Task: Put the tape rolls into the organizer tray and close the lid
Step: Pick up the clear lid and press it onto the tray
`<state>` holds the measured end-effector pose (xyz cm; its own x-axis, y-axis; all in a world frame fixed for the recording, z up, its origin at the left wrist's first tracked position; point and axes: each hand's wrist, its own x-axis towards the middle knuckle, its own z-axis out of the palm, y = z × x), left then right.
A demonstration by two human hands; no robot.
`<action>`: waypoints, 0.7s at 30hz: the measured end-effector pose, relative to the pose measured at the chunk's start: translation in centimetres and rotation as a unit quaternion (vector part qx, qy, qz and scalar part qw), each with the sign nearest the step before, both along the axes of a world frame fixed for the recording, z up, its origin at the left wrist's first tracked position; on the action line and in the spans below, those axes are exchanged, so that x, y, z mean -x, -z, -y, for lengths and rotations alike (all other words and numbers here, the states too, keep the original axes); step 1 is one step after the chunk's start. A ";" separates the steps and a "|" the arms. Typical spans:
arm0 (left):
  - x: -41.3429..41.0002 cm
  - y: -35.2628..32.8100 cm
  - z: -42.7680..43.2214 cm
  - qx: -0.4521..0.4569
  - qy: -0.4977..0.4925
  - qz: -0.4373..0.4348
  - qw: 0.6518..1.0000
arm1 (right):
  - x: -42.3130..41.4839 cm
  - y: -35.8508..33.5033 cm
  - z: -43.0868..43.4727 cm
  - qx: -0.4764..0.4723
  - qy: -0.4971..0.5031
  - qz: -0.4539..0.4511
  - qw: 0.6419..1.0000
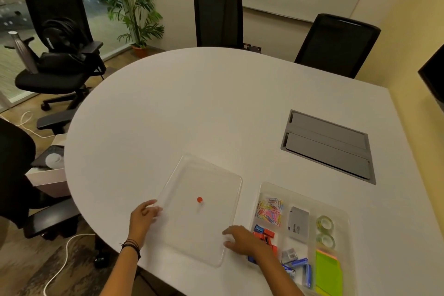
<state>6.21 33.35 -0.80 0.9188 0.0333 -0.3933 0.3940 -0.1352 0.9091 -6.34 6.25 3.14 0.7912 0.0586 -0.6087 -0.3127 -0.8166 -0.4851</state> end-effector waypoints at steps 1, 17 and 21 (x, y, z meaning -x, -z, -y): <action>-0.1 -0.9 0.3 0.026 -0.011 0.022 0.999 | -0.3 -0.7 0.4 -0.008 0.013 0.006 1.000; -2.8 -14.8 3.7 0.129 0.018 0.276 0.952 | 4.9 -11.3 12.3 -0.092 0.255 0.215 0.938; -2.3 -17.2 5.4 0.150 0.043 0.290 0.944 | 7.3 -12.2 14.6 -0.106 0.308 0.252 0.911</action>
<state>8.49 28.00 16.40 0.9768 -0.0835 0.1973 -0.1830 0.1541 0.9710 -13.66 -8.31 15.32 0.8896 -0.4177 -0.1847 -0.3736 -0.4332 -0.8202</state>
